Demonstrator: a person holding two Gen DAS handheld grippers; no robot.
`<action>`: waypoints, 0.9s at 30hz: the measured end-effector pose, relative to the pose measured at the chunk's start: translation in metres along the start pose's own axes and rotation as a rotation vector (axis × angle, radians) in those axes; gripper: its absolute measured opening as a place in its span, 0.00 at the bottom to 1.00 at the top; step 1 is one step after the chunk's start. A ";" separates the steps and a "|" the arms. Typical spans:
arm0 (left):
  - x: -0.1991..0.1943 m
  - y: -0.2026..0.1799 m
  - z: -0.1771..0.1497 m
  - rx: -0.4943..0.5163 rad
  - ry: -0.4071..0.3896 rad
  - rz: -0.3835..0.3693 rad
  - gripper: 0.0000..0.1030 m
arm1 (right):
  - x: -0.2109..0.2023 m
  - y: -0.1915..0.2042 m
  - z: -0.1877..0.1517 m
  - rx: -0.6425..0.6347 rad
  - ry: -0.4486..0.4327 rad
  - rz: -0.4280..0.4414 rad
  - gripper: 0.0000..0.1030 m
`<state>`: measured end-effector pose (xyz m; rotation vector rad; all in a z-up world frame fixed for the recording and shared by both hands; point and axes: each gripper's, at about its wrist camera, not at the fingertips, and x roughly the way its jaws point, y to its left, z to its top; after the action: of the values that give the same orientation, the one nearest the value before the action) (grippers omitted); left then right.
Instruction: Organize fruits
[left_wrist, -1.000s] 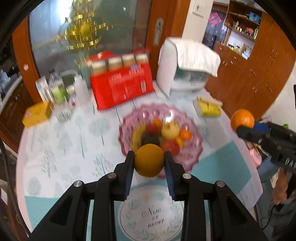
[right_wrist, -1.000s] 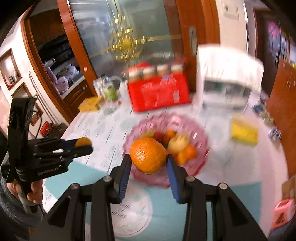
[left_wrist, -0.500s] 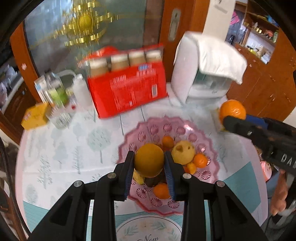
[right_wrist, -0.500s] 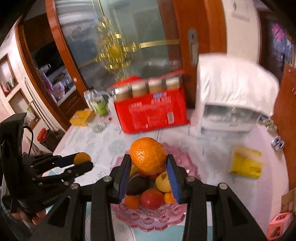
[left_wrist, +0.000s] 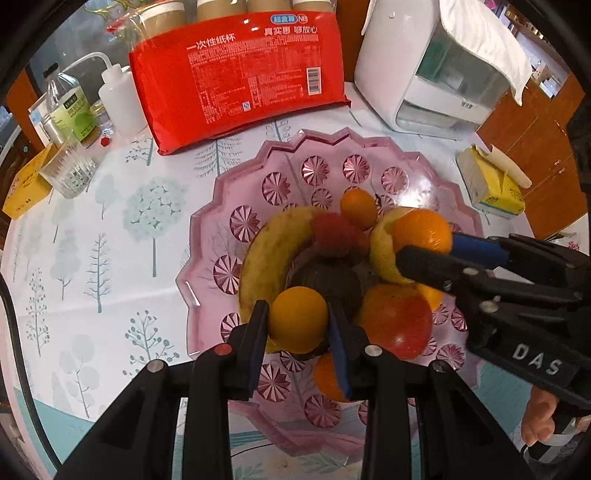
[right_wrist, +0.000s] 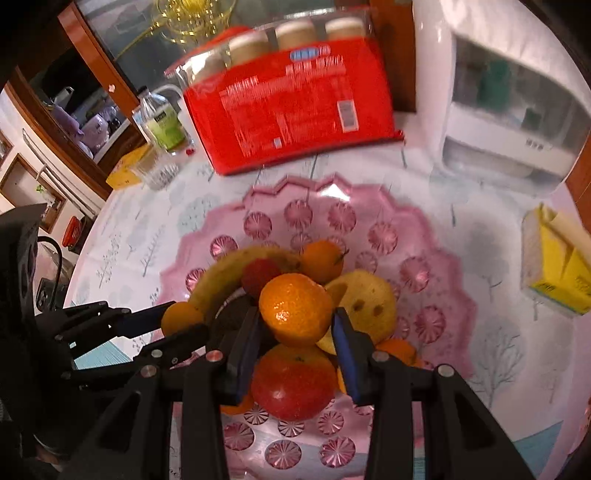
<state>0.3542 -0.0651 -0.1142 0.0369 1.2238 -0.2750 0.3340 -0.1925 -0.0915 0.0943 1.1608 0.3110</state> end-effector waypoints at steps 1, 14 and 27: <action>0.001 0.000 0.000 0.002 0.001 -0.002 0.29 | 0.003 0.001 -0.001 0.000 0.006 0.000 0.38; -0.012 0.006 -0.005 0.007 -0.049 0.024 0.71 | 0.001 0.001 0.000 0.019 0.005 0.009 0.47; -0.045 0.020 -0.018 -0.065 -0.090 0.048 0.78 | -0.030 0.002 -0.005 0.044 -0.063 -0.017 0.47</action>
<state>0.3278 -0.0343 -0.0810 -0.0026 1.1399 -0.1926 0.3182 -0.2000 -0.0663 0.1317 1.1056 0.2657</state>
